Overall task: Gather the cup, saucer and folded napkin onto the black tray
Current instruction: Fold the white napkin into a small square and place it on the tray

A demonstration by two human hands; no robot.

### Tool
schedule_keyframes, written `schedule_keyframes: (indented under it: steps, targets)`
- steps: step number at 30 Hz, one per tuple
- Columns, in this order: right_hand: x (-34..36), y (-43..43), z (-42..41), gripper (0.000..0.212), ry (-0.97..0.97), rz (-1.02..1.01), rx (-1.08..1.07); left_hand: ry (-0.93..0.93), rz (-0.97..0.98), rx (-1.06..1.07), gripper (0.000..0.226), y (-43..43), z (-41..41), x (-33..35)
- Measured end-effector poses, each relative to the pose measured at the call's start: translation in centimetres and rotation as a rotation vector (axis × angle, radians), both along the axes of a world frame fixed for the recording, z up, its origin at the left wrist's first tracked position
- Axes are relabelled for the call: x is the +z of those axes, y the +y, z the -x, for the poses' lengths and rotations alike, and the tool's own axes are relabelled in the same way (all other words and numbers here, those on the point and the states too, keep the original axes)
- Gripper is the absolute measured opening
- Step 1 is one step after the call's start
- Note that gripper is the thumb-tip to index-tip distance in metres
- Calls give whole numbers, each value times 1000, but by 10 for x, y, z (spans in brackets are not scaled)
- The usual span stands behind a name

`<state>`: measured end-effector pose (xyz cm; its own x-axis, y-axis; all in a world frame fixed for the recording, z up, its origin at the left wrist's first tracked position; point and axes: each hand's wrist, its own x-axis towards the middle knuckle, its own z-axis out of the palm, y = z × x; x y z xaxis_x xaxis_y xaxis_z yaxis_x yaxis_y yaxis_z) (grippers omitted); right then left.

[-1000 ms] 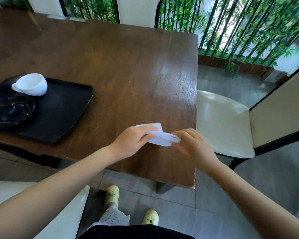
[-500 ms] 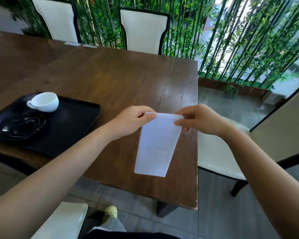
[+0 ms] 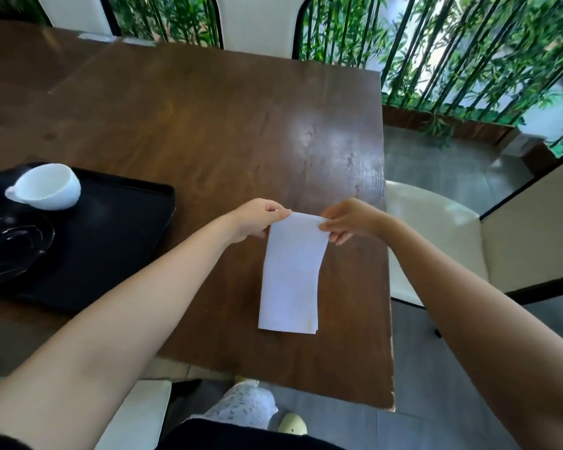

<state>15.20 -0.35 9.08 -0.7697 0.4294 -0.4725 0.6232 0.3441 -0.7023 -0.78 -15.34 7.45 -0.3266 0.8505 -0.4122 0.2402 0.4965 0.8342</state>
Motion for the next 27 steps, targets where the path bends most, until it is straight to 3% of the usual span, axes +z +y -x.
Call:
schedule_keyframes:
  steps: [6,10,14,16,18,22,27]
  targets:
    - [-36,25,29,21,-114,-28,-49,-59,115,-24,22,28,31,-35]
    - [-53,34,38,21,-133,-32,-81,-36,79,115,28,39,36,-48]
    - [-66,39,39,21,-123,-57,-107,485,-68,148,36,9,-2,-51]
    - [-69,40,38,20,-106,-58,-122,680,-200,-3,38,-29,-43,-58]
    - [-71,40,37,18,-91,-58,-137,895,-211,-165,50,-63,-85,-76]
    - [-74,36,35,18,-77,-78,-194,912,-32,-289,68,-78,-132,-98]
    - [-75,34,24,24,-85,-129,-335,1016,-4,-336,64,-72,-133,-103]
